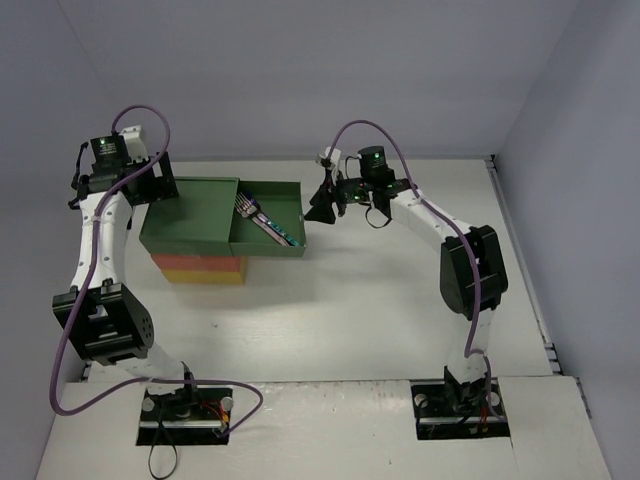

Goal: Sort the eating utensils into containers

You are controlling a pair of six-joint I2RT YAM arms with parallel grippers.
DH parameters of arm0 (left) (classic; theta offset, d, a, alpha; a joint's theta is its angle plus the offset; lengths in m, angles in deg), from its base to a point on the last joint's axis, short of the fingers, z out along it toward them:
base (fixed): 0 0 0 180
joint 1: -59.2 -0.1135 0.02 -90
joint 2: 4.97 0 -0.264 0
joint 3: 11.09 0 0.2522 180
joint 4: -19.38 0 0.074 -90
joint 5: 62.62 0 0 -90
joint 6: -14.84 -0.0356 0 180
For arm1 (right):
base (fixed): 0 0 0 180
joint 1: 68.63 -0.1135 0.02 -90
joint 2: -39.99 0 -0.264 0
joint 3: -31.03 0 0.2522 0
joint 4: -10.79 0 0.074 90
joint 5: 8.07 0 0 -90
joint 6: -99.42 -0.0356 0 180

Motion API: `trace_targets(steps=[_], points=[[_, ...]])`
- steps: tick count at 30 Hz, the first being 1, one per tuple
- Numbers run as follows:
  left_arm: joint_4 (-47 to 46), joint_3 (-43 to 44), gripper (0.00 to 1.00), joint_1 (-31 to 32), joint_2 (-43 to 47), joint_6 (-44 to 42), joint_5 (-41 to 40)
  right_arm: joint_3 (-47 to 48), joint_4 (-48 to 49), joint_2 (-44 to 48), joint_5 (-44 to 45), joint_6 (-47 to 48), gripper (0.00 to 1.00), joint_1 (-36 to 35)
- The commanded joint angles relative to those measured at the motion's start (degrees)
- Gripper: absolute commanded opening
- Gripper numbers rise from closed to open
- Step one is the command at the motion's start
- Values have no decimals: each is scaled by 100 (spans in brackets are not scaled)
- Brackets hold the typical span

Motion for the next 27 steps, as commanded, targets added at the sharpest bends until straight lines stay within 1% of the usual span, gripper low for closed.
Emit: trace_targets(steps=[1, 9, 13, 19, 24, 27], points=[[-299, -229, 87, -6, 254, -152, 112, 265, 190, -86, -558, 341, 51, -121], [-578, -574, 87, 5, 359, -108, 185, 267, 107, -230, -842, 572, 50, -162], [-622, -626, 87, 5, 340, -99, 246, 356, 97, -248, -823, 705, 49, -206], [-662, -674, 87, 54, 336, -85, 280, 612, 80, -333, -879, 773, 39, -290], [-667, -711, 87, 82, 346, -41, 297, 867, 63, -327, -970, 717, 25, -428], [-694, -742, 87, 83, 359, -8, 319, 970, 54, -309, -952, 682, 20, -499]])
